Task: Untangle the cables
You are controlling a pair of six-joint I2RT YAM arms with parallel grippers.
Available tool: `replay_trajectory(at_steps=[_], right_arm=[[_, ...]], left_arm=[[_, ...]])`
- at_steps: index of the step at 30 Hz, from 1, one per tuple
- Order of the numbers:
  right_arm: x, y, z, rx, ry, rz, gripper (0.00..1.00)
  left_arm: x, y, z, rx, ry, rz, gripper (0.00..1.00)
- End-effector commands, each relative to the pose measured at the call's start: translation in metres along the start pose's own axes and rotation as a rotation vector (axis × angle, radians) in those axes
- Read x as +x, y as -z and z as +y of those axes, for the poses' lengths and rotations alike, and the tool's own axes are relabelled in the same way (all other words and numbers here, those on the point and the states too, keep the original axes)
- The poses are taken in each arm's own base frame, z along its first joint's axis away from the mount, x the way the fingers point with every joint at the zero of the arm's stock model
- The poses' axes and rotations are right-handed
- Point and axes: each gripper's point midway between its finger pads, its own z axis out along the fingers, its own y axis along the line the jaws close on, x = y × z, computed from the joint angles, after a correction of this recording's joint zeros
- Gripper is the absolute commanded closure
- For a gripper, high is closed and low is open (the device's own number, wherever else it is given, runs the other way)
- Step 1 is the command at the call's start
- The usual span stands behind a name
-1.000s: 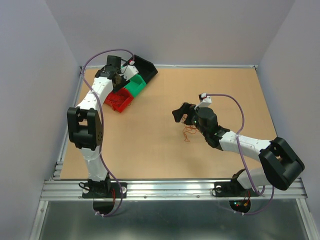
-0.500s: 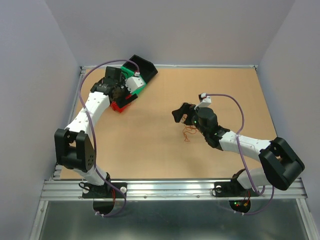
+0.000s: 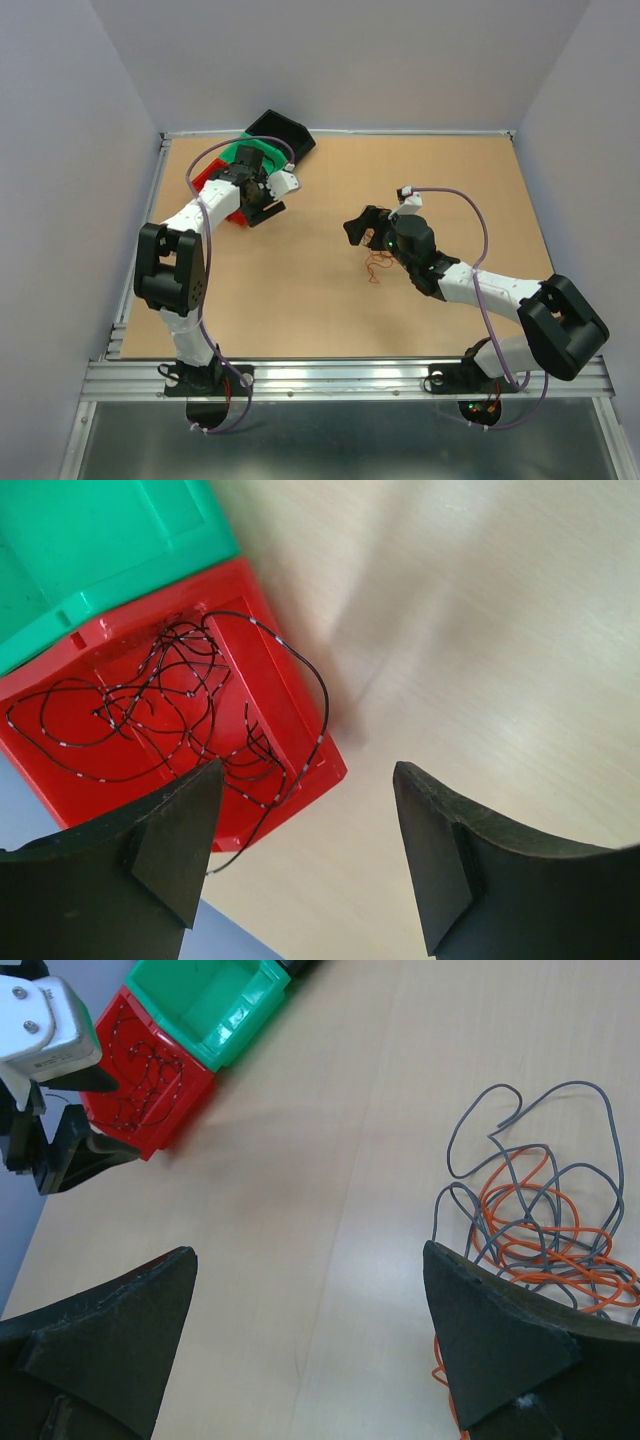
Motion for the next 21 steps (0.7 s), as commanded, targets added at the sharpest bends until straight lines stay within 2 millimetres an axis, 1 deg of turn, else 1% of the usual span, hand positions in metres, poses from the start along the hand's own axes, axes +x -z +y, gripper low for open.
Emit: replay_trajectory(at_steps=[1,3,7,9,12,15,18,20,21], right_arm=[[-0.012,0.001,0.008,-0.034,0.002,-0.048,0.00],[-0.013,0.001,0.009,-0.038,0.001,-0.050,0.00],[-0.014,0.002,0.009,-0.039,0.001,-0.052,0.00],[-0.014,0.003,0.009,-0.039,0.002,-0.053,0.00],[-0.015,0.003,0.008,-0.034,0.001,-0.056,0.00],[-0.015,0.003,0.009,-0.036,0.003,-0.056,0.00],[-0.015,0.003,0.008,-0.035,0.003,-0.058,0.00],[-0.013,0.002,0.007,-0.031,0.004,-0.054,0.00],[-0.013,0.002,0.007,-0.032,0.004,-0.053,0.00]], left_arm=[[-0.021,0.006,0.029,-0.078,0.005,-0.041,0.23],[-0.021,0.001,0.031,-0.071,0.016,-0.030,0.26],[-0.017,-0.005,0.033,-0.070,0.020,-0.010,0.43],[-0.009,-0.011,0.034,-0.068,0.024,0.014,0.48],[-0.001,-0.020,0.029,-0.044,0.018,0.043,0.48],[0.003,-0.021,0.031,-0.043,0.029,0.045,0.45],[0.005,-0.019,0.039,-0.058,0.044,0.028,0.40],[0.004,-0.018,0.044,-0.072,0.052,0.020,0.40],[0.006,-0.016,0.049,-0.089,0.071,0.013,0.40]])
